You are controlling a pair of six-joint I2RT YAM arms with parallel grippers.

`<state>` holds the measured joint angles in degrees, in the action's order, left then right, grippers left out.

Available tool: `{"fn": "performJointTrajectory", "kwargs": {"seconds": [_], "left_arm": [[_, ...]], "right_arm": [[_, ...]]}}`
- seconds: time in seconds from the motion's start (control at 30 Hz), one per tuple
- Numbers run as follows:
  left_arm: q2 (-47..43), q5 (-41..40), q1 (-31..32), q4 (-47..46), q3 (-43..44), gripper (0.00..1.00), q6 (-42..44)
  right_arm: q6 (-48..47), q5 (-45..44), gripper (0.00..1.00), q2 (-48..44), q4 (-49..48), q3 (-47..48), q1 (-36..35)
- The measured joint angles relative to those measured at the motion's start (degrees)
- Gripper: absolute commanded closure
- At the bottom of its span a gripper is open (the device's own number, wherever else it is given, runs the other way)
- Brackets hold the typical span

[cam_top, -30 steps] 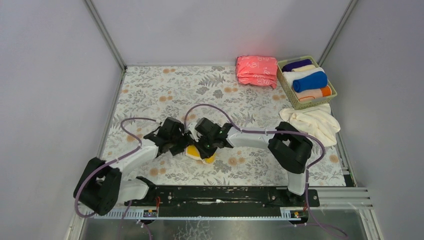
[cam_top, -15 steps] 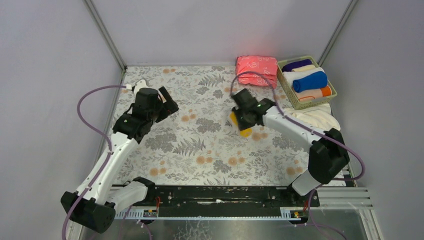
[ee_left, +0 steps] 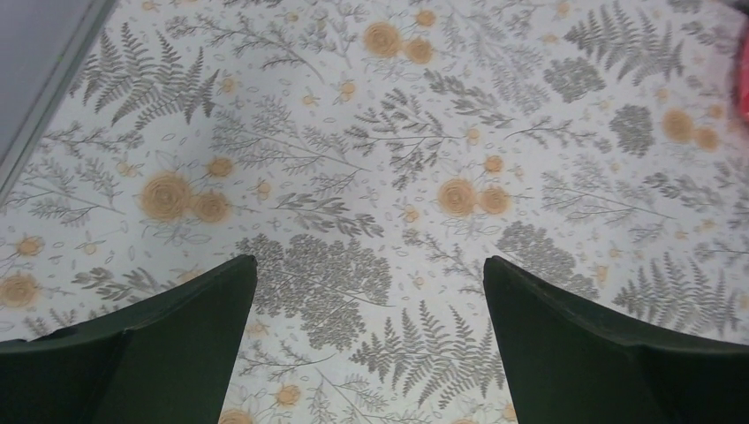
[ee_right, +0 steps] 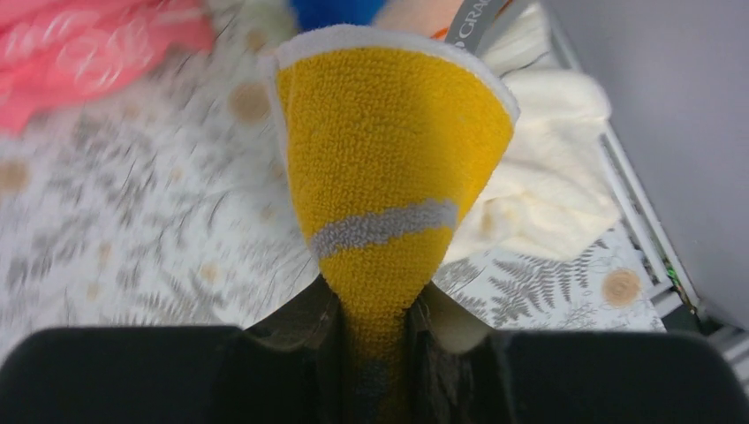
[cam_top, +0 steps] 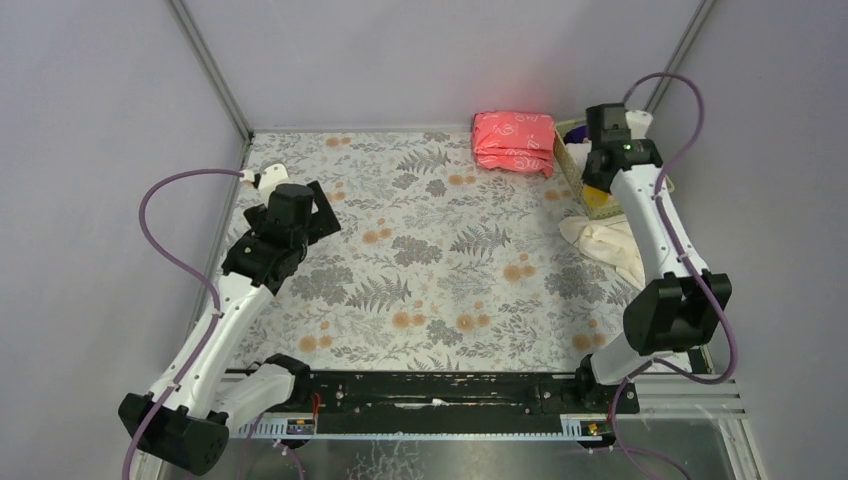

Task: Roll the towels
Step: Place the towel in the bin.

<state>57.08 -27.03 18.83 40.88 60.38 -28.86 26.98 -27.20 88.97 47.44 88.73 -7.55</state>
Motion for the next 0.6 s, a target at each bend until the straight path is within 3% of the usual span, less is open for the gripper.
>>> {"fn": "performJointTrajectory", "kwargs": {"seconds": [0.3,0.6], "left_arm": [[0.0,-4.6,1.4,-0.1,-3.3,0.0,0.5],[0.7,-6.7,1.5,-0.1,-3.4,0.0,0.7]], "right_arm": [[5.5,-6.4,1.0,15.1,2.0,11.2,15.0],[8.2,-5.9,1.0,27.5,2.6,20.7,17.6]]}}
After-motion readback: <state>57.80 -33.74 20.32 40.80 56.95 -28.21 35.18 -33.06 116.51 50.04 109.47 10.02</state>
